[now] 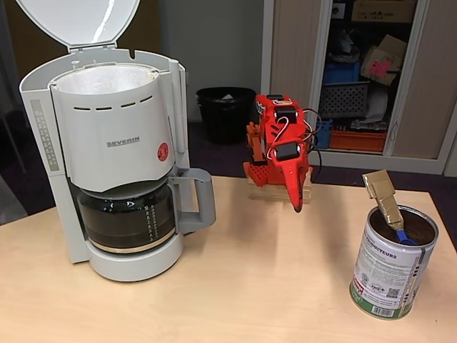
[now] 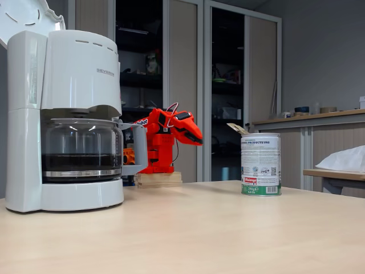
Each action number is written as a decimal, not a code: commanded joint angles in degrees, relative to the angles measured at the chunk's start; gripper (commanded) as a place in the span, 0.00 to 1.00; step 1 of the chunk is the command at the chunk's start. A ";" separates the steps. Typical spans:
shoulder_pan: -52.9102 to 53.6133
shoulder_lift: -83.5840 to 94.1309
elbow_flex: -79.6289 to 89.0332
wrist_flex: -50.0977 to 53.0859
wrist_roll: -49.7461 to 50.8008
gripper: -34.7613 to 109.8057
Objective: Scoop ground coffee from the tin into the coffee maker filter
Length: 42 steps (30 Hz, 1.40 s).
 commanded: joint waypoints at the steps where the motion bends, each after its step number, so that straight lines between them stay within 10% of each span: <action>1: -2.02 0.79 -0.70 -2.37 2.02 0.32; 14: -11.34 -9.93 -27.33 18.11 1.93 0.34; 42: -22.76 -40.61 -37.71 17.93 -4.39 0.42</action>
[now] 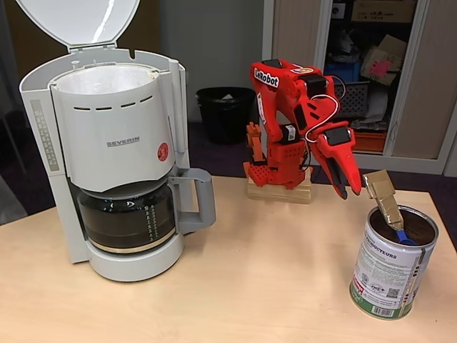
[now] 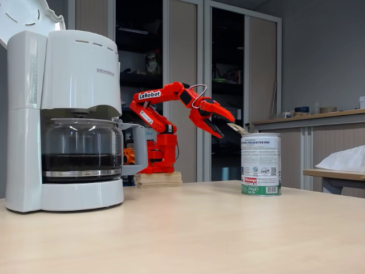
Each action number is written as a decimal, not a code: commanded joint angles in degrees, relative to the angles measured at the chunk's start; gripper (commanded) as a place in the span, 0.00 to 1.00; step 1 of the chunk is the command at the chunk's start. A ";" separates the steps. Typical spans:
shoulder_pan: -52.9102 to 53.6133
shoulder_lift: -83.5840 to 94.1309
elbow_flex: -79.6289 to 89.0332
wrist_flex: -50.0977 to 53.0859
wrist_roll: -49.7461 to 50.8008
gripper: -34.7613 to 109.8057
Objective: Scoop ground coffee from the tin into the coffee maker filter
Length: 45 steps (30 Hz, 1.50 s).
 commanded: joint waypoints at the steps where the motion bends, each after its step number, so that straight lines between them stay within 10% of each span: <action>1: -2.72 2.02 0.26 1.41 3.08 0.42; 45: -10.55 -13.10 -4.57 -15.47 6.86 0.34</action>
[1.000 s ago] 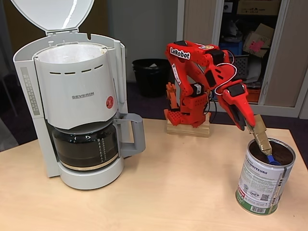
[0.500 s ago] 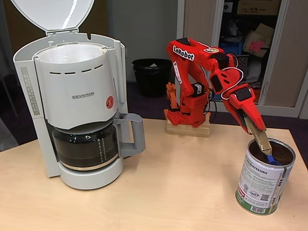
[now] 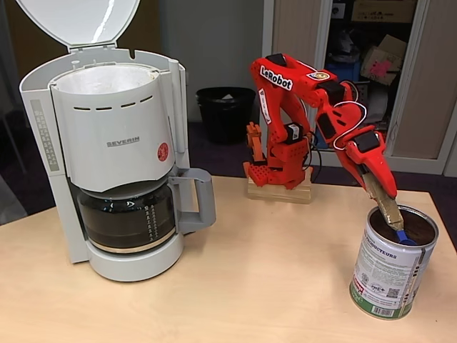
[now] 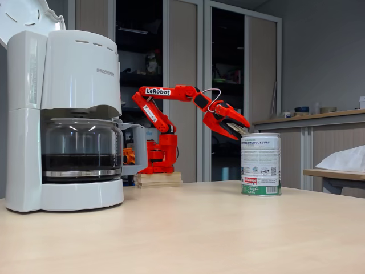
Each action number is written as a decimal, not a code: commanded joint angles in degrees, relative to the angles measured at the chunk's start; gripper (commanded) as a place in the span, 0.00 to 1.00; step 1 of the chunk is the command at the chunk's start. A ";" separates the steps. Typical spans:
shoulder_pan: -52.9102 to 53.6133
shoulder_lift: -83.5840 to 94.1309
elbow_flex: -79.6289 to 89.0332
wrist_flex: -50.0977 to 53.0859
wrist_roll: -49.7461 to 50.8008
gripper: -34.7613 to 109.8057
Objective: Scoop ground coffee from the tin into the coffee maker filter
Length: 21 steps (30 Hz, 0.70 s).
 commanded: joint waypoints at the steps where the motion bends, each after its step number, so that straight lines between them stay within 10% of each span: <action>1: -0.79 -0.88 -2.20 -1.41 1.76 0.32; 21: 1.76 -7.29 -13.10 -1.58 -0.97 0.24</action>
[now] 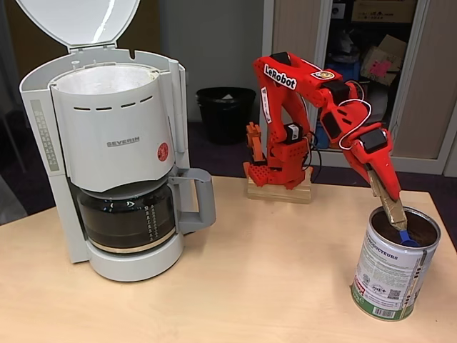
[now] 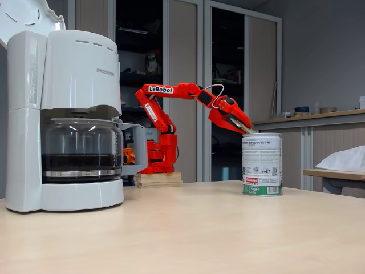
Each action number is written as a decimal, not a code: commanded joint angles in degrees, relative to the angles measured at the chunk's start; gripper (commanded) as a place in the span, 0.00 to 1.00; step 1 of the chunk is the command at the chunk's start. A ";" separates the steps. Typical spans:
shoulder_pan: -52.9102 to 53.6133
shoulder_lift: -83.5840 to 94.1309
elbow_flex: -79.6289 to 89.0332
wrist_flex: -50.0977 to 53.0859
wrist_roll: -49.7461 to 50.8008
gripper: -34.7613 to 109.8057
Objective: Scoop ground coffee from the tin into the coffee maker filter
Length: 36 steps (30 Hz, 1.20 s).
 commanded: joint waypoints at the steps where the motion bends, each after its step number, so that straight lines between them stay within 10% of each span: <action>1: 0.62 -1.58 -8.09 2.99 -2.37 0.24; 12: 1.67 -15.73 -32.52 26.19 -7.56 0.24; 36: 3.87 -31.03 -53.70 51.68 -60.91 0.24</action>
